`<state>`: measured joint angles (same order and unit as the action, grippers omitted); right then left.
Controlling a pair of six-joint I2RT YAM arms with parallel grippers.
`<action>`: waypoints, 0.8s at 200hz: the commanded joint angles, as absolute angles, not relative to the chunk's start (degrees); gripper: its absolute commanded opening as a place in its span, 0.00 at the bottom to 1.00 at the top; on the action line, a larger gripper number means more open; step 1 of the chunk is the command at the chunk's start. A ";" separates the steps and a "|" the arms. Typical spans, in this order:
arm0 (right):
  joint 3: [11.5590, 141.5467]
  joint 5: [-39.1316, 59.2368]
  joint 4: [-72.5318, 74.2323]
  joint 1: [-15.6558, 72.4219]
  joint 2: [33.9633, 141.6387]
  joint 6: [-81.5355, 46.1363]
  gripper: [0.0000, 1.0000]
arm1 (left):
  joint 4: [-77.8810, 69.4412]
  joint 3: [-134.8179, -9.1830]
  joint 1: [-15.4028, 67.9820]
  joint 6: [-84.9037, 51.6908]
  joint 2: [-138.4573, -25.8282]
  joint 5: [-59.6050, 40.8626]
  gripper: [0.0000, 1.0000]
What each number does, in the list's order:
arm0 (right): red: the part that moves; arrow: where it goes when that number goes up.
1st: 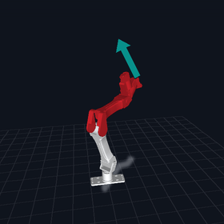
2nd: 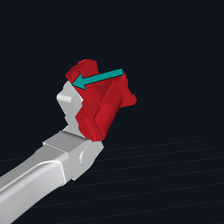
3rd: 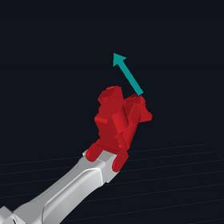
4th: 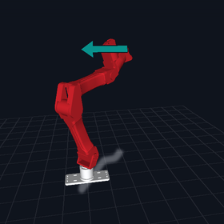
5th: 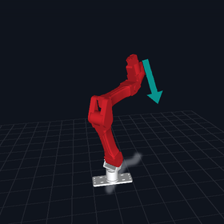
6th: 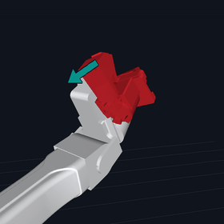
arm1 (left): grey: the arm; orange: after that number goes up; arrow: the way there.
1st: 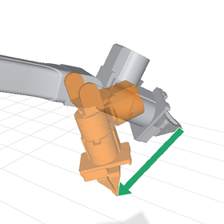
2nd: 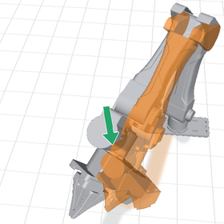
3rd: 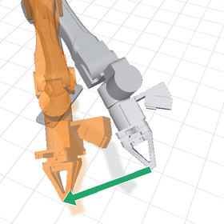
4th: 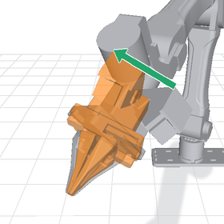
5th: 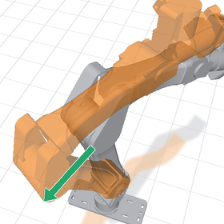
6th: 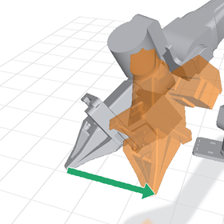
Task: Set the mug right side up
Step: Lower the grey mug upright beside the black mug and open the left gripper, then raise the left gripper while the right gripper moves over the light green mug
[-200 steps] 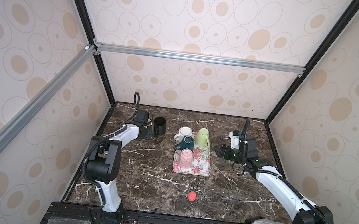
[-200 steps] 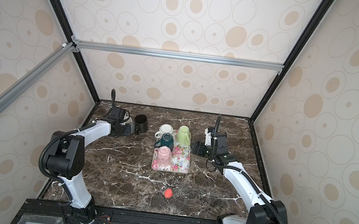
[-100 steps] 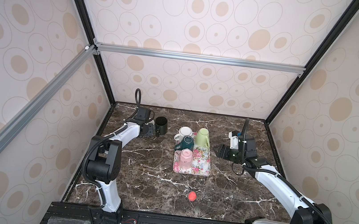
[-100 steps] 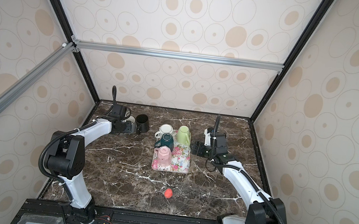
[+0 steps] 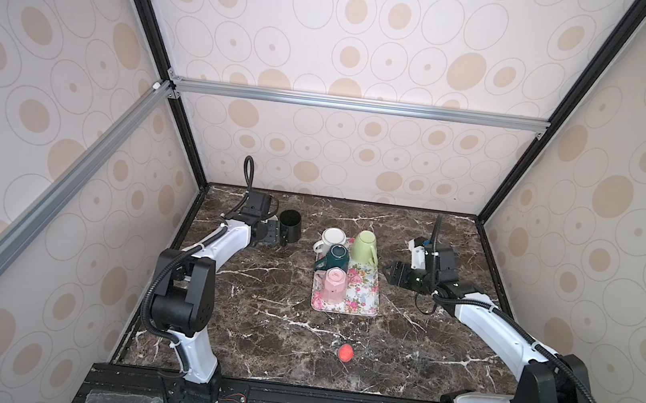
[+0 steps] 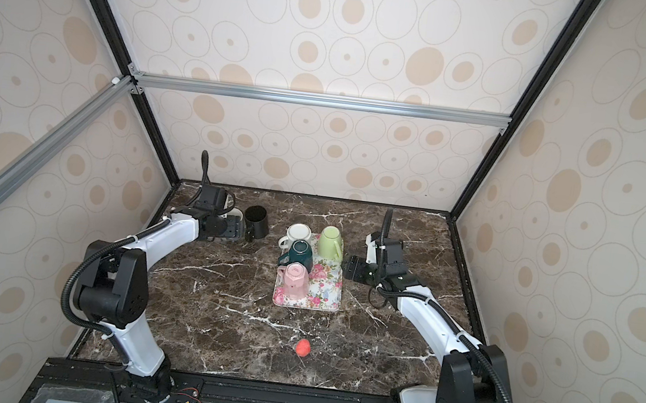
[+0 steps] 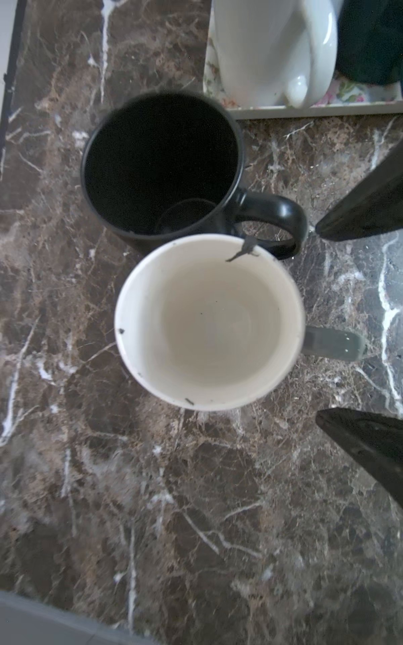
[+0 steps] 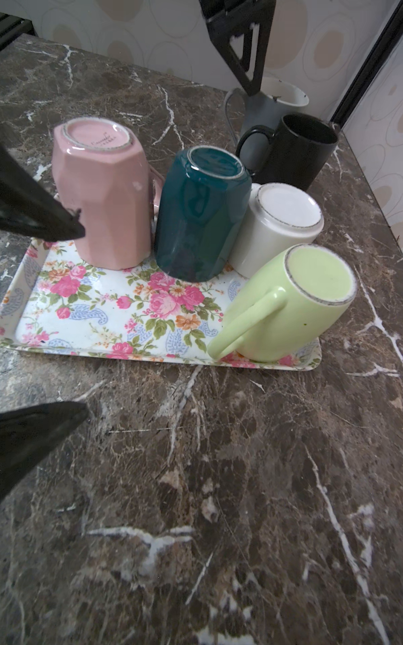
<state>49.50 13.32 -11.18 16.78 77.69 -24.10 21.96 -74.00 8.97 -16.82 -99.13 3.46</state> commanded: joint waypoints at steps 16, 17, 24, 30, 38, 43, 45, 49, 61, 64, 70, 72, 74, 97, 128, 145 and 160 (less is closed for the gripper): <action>50.91 12.40 -11.48 16.44 80.67 -23.41 0.75 | 23.47 -71.01 9.21 -13.93 -91.32 4.40 0.89; 50.94 12.39 -11.50 16.44 80.72 -23.40 0.75 | 23.51 -70.92 9.22 -13.91 -91.14 4.40 0.90; 51.26 12.26 -11.87 16.46 81.30 -23.22 0.75 | 23.64 -70.20 9.21 -13.97 -89.75 4.02 0.92; 51.48 12.10 -12.16 16.44 81.75 -23.03 0.74 | 23.66 -69.56 9.23 -13.95 -88.57 3.59 0.93; 51.67 12.12 -12.30 16.45 82.45 -22.86 0.74 | 23.35 -68.35 9.22 -14.18 -86.87 3.27 0.96; 51.81 12.19 -12.58 16.39 82.81 -22.72 0.74 | 22.95 -67.50 9.23 -14.30 -85.76 3.02 0.97; 51.91 12.32 -12.68 16.42 82.97 -22.69 0.74 | 22.81 -67.08 9.23 -14.32 -85.40 2.89 0.98; 52.11 12.37 -12.93 16.48 83.32 -22.60 0.74 | 22.43 -66.39 9.23 -14.50 -84.55 2.53 0.98; 52.78 12.88 -14.05 16.51 84.21 -22.58 0.73 | 21.27 -64.50 9.23 -15.07 -82.37 1.16 0.98; 53.02 13.10 -14.35 16.51 84.46 -22.52 0.73 | 20.95 -63.97 9.23 -15.24 -81.87 0.78 0.98; 53.40 13.46 -15.02 16.50 84.73 -22.73 0.73 | 20.34 -63.09 9.24 -15.51 -80.99 -0.12 0.98; 53.54 13.52 -15.22 16.52 84.86 -22.75 0.73 | 20.25 -62.79 9.28 -15.63 -80.69 -0.45 0.98; 53.62 13.64 -15.45 16.52 84.94 -22.83 0.73 | 20.00 -62.52 9.24 -15.75 -80.33 -0.70 0.98; 54.46 14.67 -16.78 16.86 85.25 -23.01 0.73 | 17.61 -59.03 9.34 -17.85 -76.73 -5.32 0.98; 56.60 13.37 -17.91 18.01 86.28 -21.66 0.73 | 13.90 -52.69 11.19 -21.27 -70.29 -11.53 0.98; 59.67 11.66 -20.31 18.72 88.21 -20.13 0.72 | 12.12 -49.18 13.04 -22.68 -66.24 -12.67 0.98; 63.38 10.91 -23.44 19.26 90.52 -19.30 0.71 | 10.18 -45.47 14.58 -24.28 -62.83 -11.60 0.98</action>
